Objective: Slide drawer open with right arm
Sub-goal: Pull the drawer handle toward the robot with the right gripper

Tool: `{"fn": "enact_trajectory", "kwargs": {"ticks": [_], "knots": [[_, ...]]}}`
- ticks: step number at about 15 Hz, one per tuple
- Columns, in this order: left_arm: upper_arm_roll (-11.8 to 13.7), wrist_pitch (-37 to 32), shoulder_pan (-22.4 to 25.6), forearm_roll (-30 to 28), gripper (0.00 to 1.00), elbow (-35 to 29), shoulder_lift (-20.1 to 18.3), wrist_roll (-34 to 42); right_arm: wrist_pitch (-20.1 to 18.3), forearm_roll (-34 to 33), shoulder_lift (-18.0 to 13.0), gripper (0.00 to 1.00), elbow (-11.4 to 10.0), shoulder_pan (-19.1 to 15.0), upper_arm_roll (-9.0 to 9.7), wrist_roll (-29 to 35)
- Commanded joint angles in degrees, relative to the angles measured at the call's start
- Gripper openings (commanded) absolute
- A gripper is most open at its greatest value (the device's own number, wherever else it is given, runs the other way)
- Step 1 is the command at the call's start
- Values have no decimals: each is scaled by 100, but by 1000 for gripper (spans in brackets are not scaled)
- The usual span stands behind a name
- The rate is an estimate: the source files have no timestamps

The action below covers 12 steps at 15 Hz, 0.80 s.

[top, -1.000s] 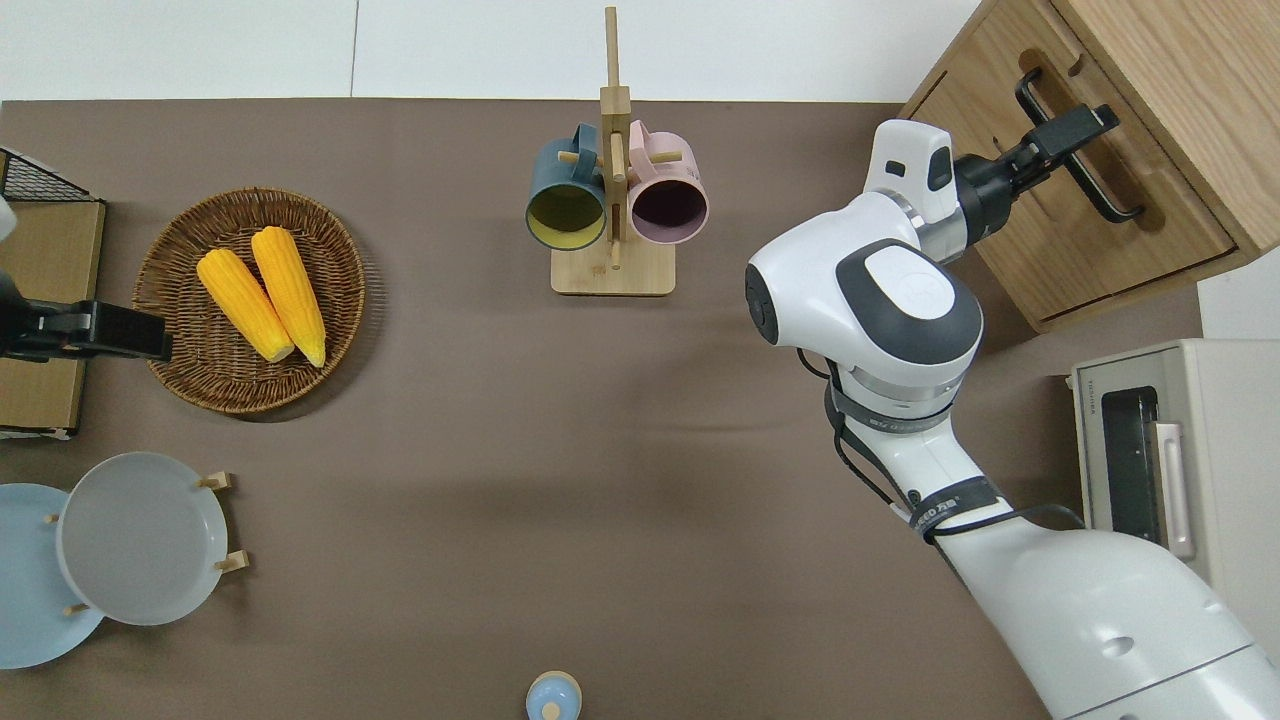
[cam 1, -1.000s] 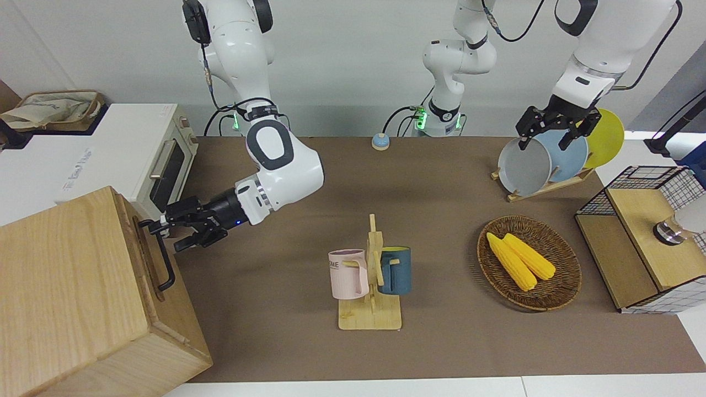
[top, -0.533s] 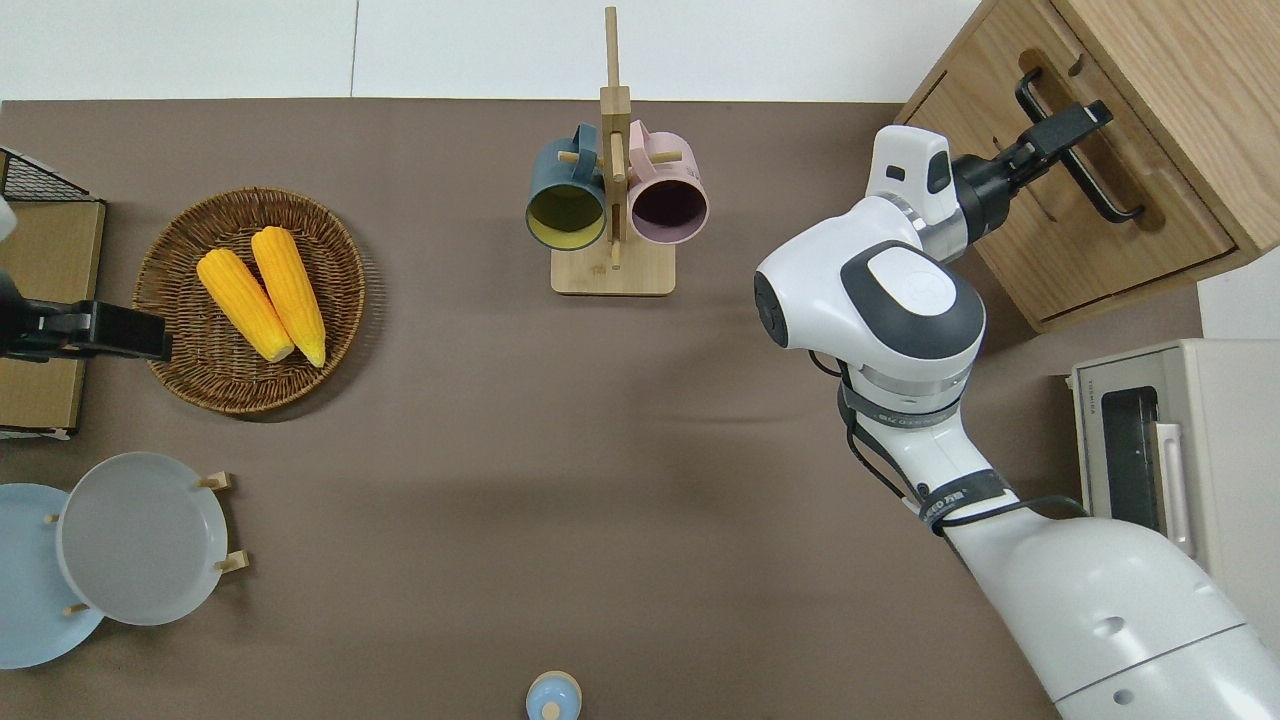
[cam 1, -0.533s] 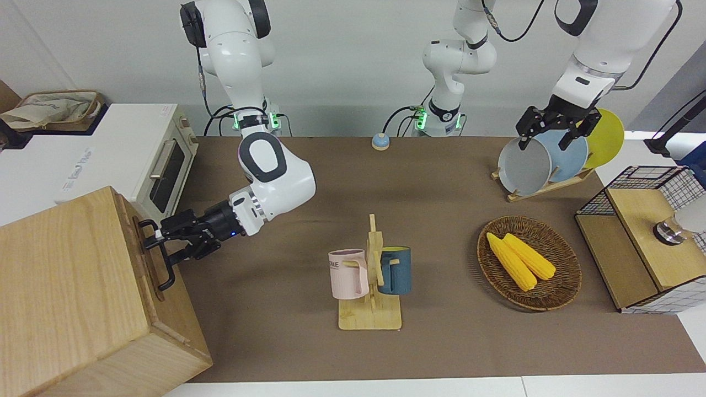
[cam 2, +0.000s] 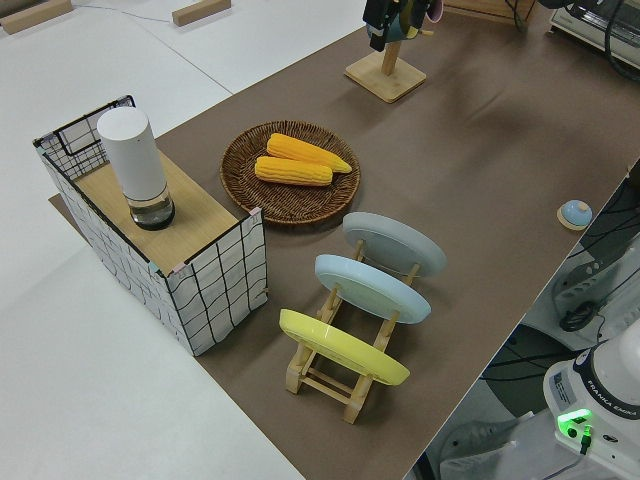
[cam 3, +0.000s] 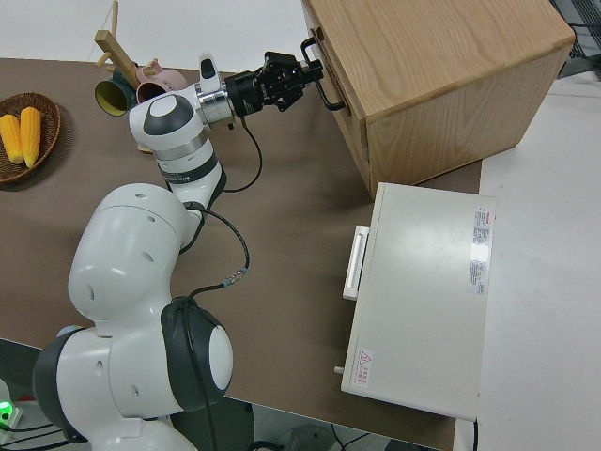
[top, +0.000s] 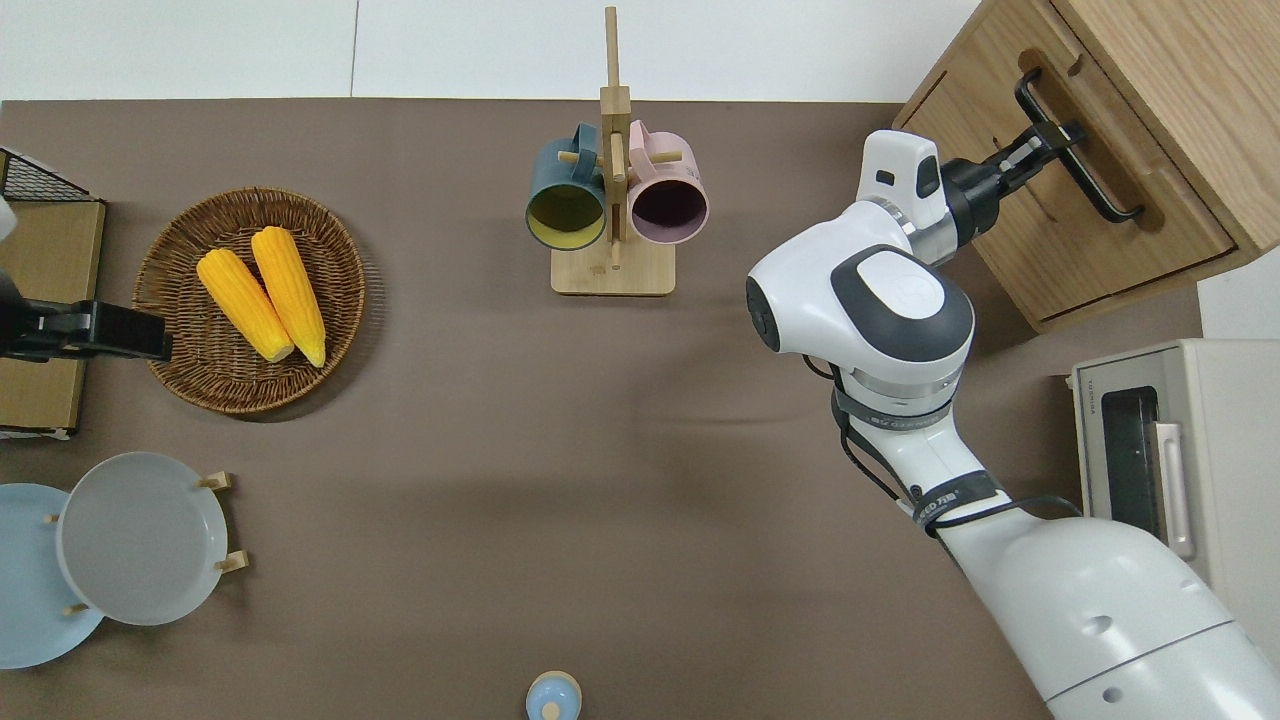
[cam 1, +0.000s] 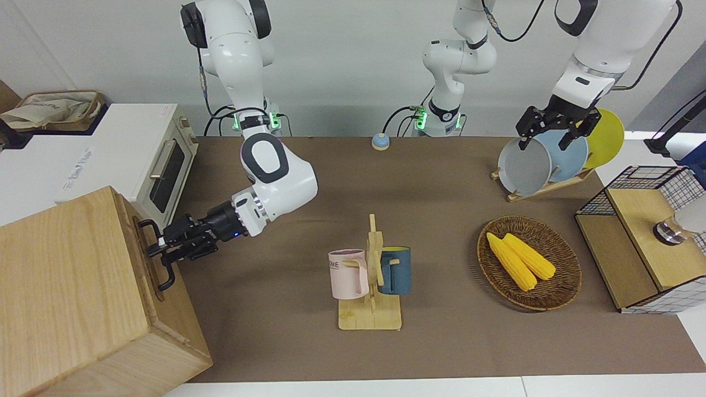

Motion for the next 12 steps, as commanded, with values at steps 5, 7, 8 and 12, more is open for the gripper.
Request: {"fn": "enact_trajectory", "kwargs": {"ticks": [5,7,8,12], "knots": [[95,2,-99,72,998,117,76,43,-164,-145,-19,48,-154,187,8,-79],[95,2,-99,72,998,117,76,43,-261,-154,-19,50,-154,266,8,-97],[95,2,-99,72,998,117,76,43,-340,-154,-19,50,-154,301,8,-158],[95,2,-99,72,998,117,76,43,-709,-163,51,50,-154,538,8,-194]]}}
